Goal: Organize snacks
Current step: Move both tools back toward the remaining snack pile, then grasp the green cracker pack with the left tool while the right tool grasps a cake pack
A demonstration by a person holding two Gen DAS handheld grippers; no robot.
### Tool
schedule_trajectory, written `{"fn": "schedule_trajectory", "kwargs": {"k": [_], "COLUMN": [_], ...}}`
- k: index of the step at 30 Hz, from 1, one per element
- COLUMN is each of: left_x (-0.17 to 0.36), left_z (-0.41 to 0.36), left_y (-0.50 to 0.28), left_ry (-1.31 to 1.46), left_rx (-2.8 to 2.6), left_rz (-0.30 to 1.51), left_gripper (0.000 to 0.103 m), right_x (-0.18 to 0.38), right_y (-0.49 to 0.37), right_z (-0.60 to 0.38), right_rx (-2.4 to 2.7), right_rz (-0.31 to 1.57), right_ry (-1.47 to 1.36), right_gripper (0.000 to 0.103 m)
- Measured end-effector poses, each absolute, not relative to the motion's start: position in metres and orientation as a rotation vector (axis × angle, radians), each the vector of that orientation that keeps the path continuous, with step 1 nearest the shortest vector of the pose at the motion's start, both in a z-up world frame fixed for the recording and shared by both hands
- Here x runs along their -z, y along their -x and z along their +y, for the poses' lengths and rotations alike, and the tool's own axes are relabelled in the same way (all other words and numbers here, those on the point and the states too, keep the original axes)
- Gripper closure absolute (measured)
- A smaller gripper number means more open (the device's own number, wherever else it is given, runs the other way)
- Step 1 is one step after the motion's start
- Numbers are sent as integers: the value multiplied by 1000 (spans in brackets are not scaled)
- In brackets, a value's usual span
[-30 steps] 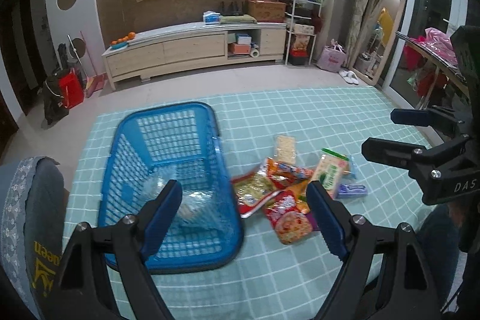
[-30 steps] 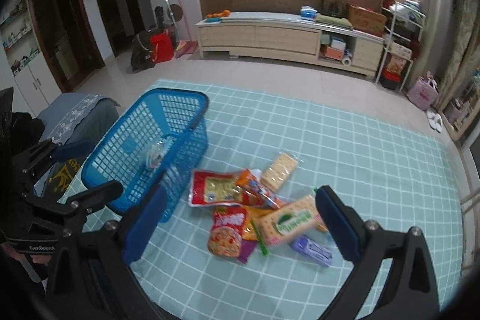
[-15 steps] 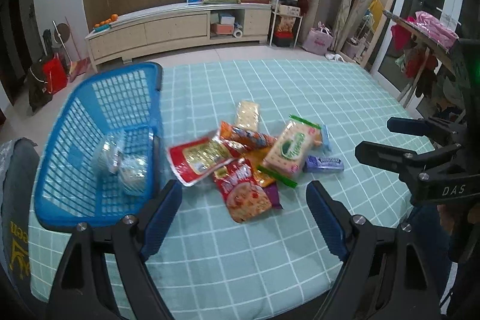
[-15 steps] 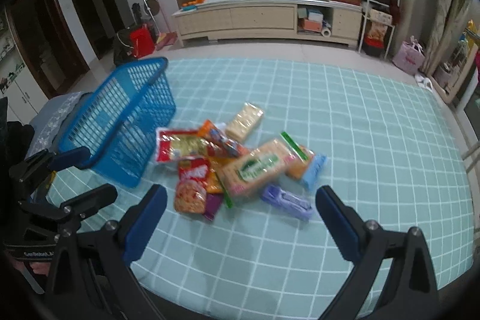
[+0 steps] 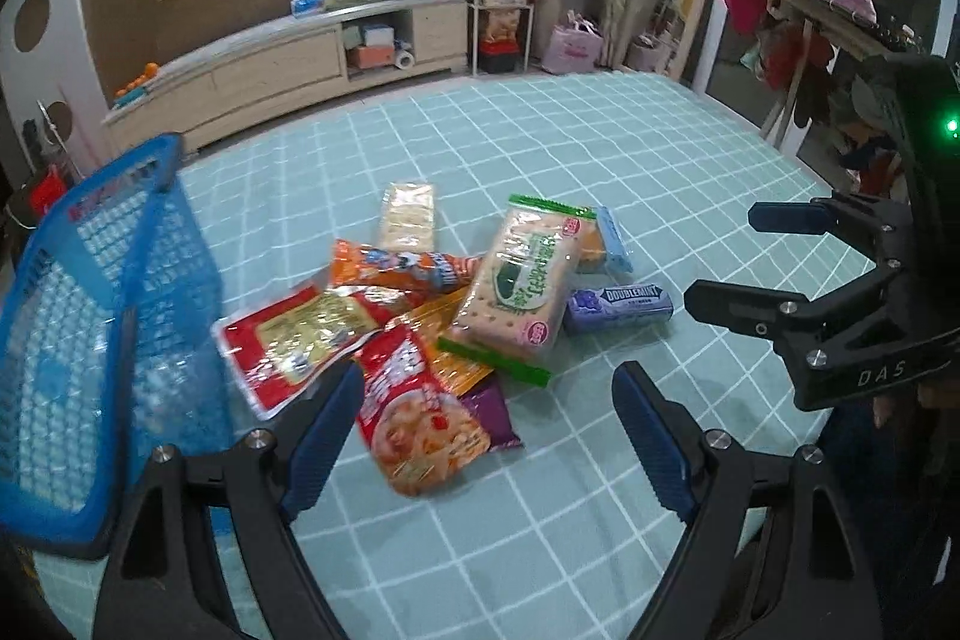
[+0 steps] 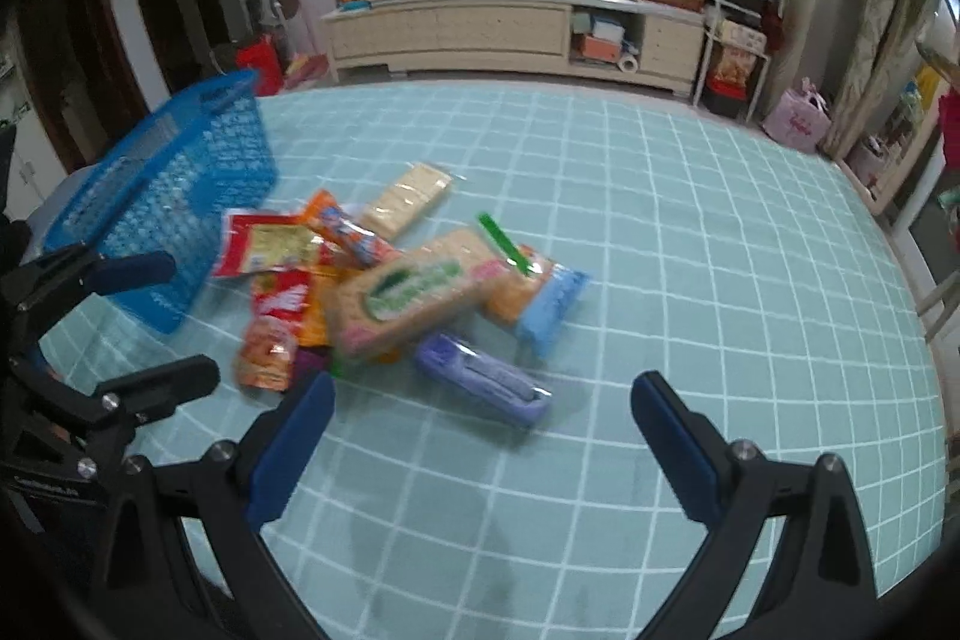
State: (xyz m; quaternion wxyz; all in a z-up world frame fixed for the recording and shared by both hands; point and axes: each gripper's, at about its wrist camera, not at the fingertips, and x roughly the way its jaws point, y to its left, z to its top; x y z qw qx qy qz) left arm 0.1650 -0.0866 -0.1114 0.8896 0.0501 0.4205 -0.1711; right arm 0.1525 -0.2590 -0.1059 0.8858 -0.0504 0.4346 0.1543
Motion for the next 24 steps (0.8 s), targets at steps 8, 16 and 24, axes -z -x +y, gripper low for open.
{"fn": "schedule_trajectory", "kwargs": {"k": [8,16,24], "left_x": [135,154,164], "left_z": [-110,-134,-146], "left_y": [-206,-245,-265], "left_ry": [-185,-262,-232], "left_rx": [416,456,479], "left_rz": [943,1026,1075], "left_gripper": [20,20,20], "right_x": [132,142,141], "right_y": [-186,-198,-199], "right_z": [-276,-291,-301], "right_rx": [-299,-274,-299], "right_rz": [945,918,921], "right_ry": [113,127,73], "right_gripper": [2,2,2]}}
